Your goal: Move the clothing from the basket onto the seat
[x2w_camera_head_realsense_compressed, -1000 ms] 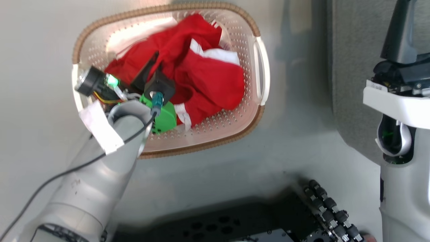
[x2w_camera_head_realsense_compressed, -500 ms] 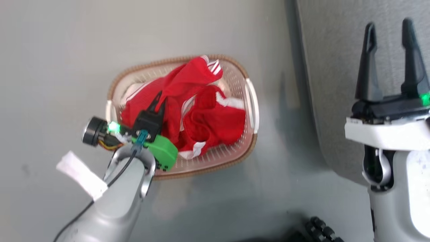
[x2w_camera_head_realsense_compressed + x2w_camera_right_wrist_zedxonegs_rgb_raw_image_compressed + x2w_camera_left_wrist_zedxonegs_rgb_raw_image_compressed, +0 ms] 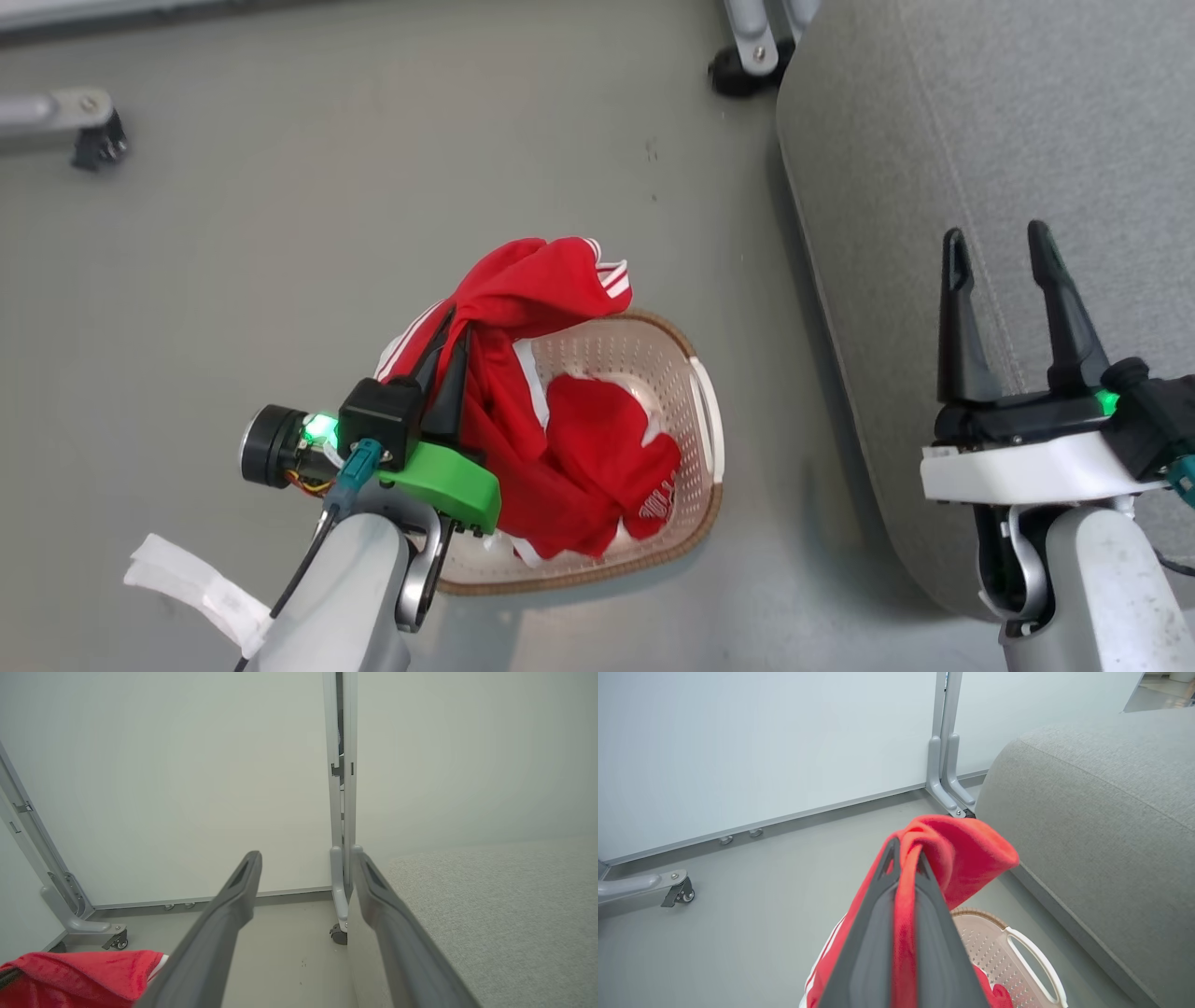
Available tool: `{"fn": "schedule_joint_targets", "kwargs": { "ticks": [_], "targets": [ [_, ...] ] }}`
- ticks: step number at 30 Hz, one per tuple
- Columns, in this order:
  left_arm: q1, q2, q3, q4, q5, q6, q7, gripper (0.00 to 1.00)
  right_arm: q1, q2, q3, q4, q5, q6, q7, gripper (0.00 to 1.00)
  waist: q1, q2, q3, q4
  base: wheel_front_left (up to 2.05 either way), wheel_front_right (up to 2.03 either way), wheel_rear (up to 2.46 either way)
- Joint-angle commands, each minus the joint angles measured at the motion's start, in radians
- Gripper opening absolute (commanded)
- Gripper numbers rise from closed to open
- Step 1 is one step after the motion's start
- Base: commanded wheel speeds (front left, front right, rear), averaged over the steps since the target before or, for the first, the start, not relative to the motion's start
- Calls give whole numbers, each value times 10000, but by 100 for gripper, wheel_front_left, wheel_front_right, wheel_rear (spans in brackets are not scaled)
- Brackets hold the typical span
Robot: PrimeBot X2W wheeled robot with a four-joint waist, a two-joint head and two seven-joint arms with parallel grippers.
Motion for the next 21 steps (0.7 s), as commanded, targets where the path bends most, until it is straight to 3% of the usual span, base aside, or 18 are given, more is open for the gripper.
{"fn": "schedule_joint_targets", "kwargs": {
  "ticks": [1, 12, 21],
  "targets": [
    [263, -71, 122, -232, -37, -67, -6, 0, 242, -30, 79, 73, 42, 1, -31, 100, 1, 0, -1473, 195, 0, 0, 0],
    [1046, -360, 924, -1810, 168, -330, -6, 0, 1066, -30, 744, 420, 28, 1, -31, 100, 1, 0, -2369, -11, 0, 0, 0],
    [1470, -458, 984, -2290, 348, -572, -6, 0, 1558, -29, 1408, 683, 70, 1, -31, 100, 1, 0, -2902, -121, 0, 0, 0]
  ]
}}
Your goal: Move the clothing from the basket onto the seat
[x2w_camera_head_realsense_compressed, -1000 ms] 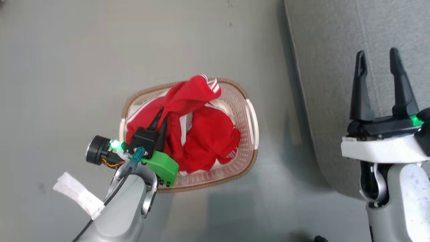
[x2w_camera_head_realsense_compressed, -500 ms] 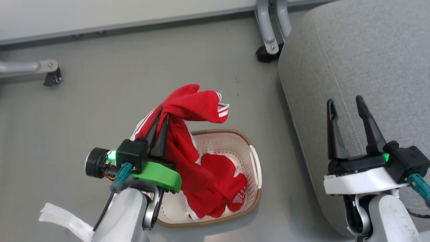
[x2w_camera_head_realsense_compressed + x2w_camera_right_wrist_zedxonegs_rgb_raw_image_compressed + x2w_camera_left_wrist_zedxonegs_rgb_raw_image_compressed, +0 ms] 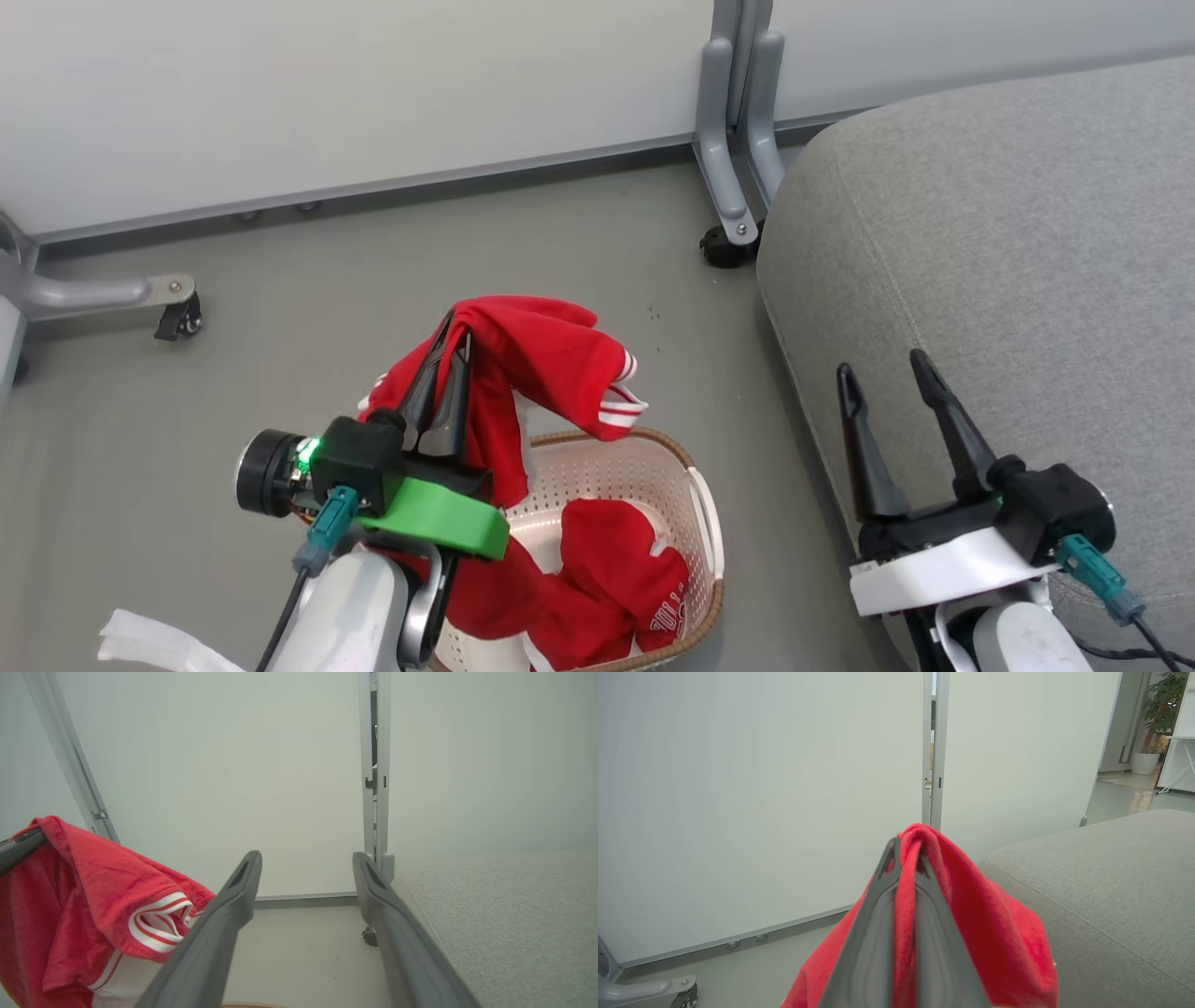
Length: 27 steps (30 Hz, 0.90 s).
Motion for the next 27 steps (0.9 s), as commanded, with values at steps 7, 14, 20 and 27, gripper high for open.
{"fn": "schedule_joint_targets", "kwargs": {
  "ticks": [7, 14, 20, 27],
  "targets": [
    [258, -29, -255, -225, 97, -342, -6, 0, -102, -30, 871, 12, -138, 1, -31, 100, 1, 0, -209, 29, 0, 0, 0],
    [-14, -48, -924, -254, 251, -568, -6, 0, -569, -194, 1988, 219, -178, 1, -31, 100, 1, 0, -164, 171, 0, 0, 0],
    [-126, -44, -1613, -280, 278, -683, -6, 0, -1132, -729, 3174, 539, 431, 1, -31, 100, 1, 0, -84, 298, 0, 0, 0],
    [-80, -44, -2178, -528, 241, -860, -6, 0, -1543, -1234, 3943, 1472, 728, 1, -31, 100, 1, 0, -9, 481, 0, 0, 0]
  ]
}}
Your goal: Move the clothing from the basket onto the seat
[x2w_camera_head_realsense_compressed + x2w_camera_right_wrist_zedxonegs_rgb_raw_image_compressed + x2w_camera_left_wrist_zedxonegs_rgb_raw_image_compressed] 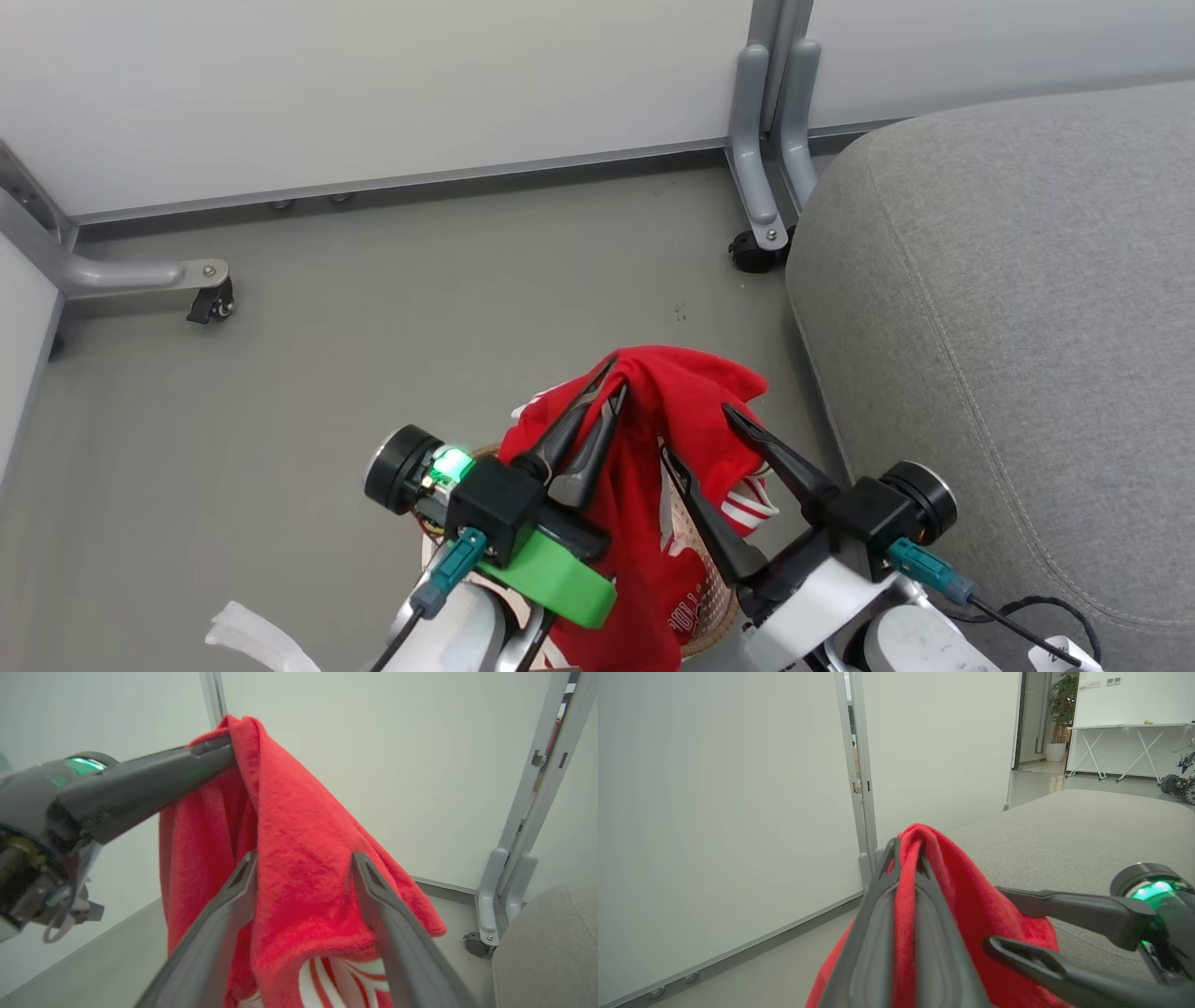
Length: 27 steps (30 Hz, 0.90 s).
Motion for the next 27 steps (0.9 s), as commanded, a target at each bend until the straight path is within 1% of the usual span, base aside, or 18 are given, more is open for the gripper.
{"fn": "schedule_joint_targets", "kwargs": {
  "ticks": [1, 4, 10, 11, 12, 13, 14, 23, 27],
  "targets": [
    [-103, 17, -51, -85, 104, -64, -6, 0, -187, -78, 93, 151, 12, 1, -31, 100, 1, 0, 60, 59, 0, 0, 0],
    [-130, 33, -207, -159, 63, -115, -6, 0, -269, -62, 57, 361, 49, 1, -33, 100, 1, 0, 113, 117, 0, 0, 0],
    [-214, 252, -496, -65, -81, -200, 67, 0, -310, 10, 75, 578, 79, 1, -31, 100, 1, 0, 225, 152, 0, 0, 0],
    [-236, 263, -540, -69, -93, -208, 86, 0, -333, 24, 38, 597, 53, 1, -31, 91, 1, 0, 236, 147, 0, 0, 0],
    [-248, 285, -577, -74, -117, -220, 94, 0, -337, 43, 7, 613, 34, 1, -31, 41, 1, 0, 245, 144, 0, 0, 0],
    [-248, 310, -596, -80, -148, -228, 98, 0, -328, 54, -58, 627, -23, 1, -31, 23, 1, 0, 250, 140, 0, 0, 0],
    [-255, 338, -615, -92, -177, -223, 107, 0, -311, 71, -87, 641, -72, 1, -31, 0, 1, 0, 254, 137, 0, 0, 0],
    [-339, 521, -657, -55, -358, -242, 170, 0, -247, 159, -372, 734, -52, 1, -31, 0, 1, 0, 275, 115, 0, 0, 0],
    [-376, 511, -565, 1, -357, -44, 131, 0, -186, 200, -435, 692, 115, 1, -31, 0, 1, 0, 303, 106, 0, 0, 0]
  ]
}}
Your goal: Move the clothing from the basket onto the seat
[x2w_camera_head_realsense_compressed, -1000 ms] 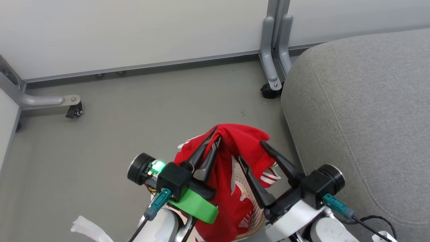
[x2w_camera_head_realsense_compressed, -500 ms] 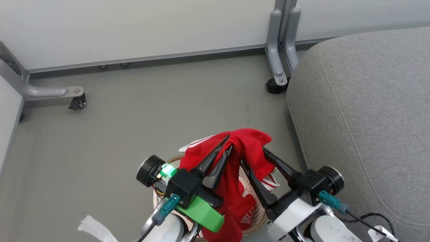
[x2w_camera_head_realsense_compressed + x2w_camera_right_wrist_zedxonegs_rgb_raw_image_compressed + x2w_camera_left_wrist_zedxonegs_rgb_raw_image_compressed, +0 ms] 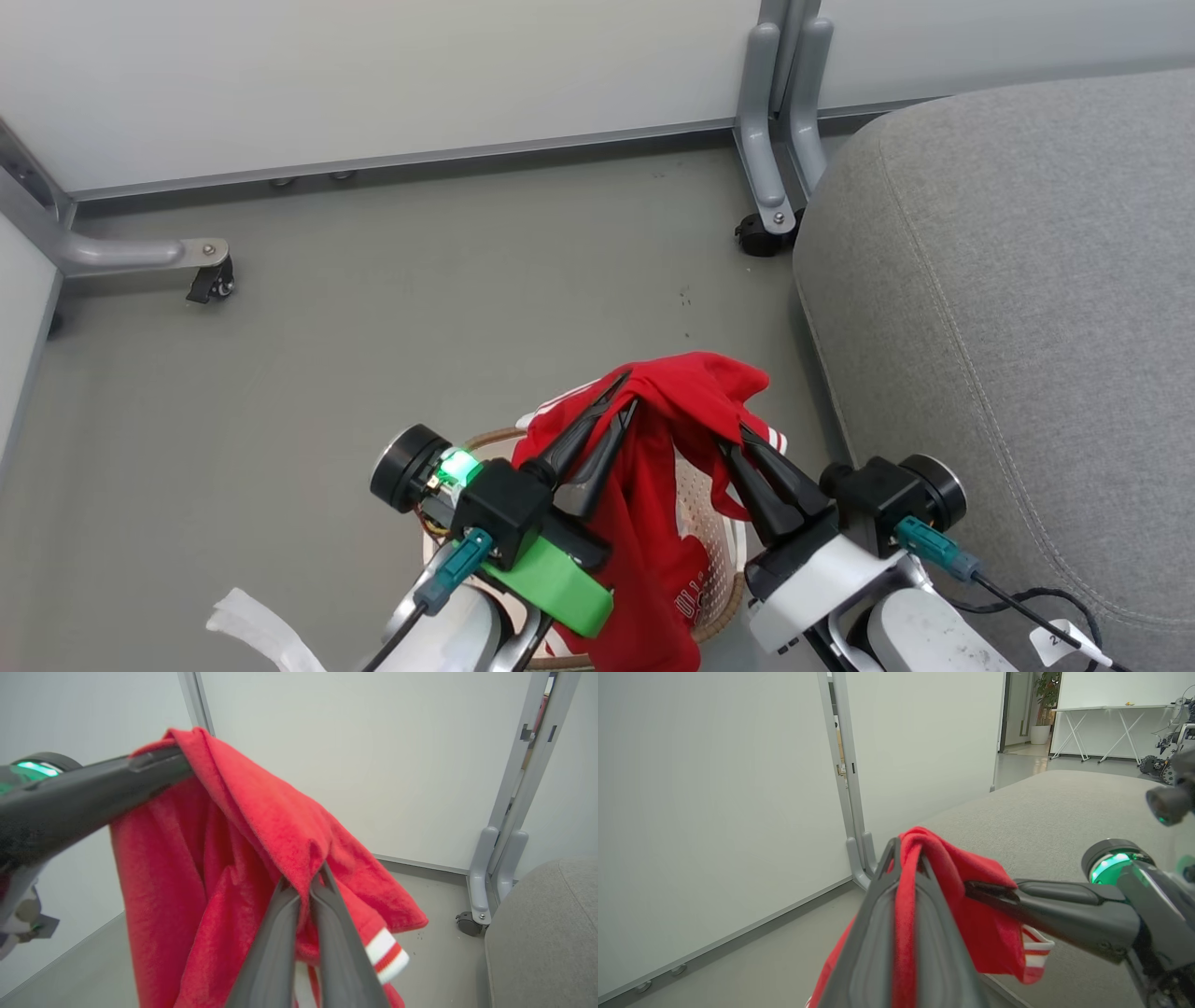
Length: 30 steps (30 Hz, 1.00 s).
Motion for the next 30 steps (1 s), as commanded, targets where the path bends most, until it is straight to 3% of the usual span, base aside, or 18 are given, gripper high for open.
{"fn": "schedule_joint_targets", "kwargs": {
  "ticks": [1, 2, 3, 4, 30],
  "targets": [
    [-187, 55, 81, -19, -22, 106, -56, 0, 65, -46, 53, 6, 52, 1, -31, 0, 0, 0, 12, -2, 0, 0, 0],
    [-201, 72, 90, -15, 40, 166, -73, 0, 64, -59, 81, 24, 67, 1, -31, 0, 0, 0, 18, -3, 0, 0, 0],
    [-248, 130, 72, -36, 192, 227, -97, 71, 59, -69, 94, 42, 96, 1, -31, 0, 0, 0, 26, -3, 0, 0, 0],
    [-238, 142, 64, -22, 222, 247, -107, 100, 46, -74, 88, 54, 113, 1, -31, 0, 0, 0, 32, -1, 0, 0, 0],
    [-301, 216, -9, 67, 192, 271, -183, 100, 31, 102, -348, -127, 44, 1, -33, 0, 0, 0, 161, -19, 0, 0, 0]
  ]
}}
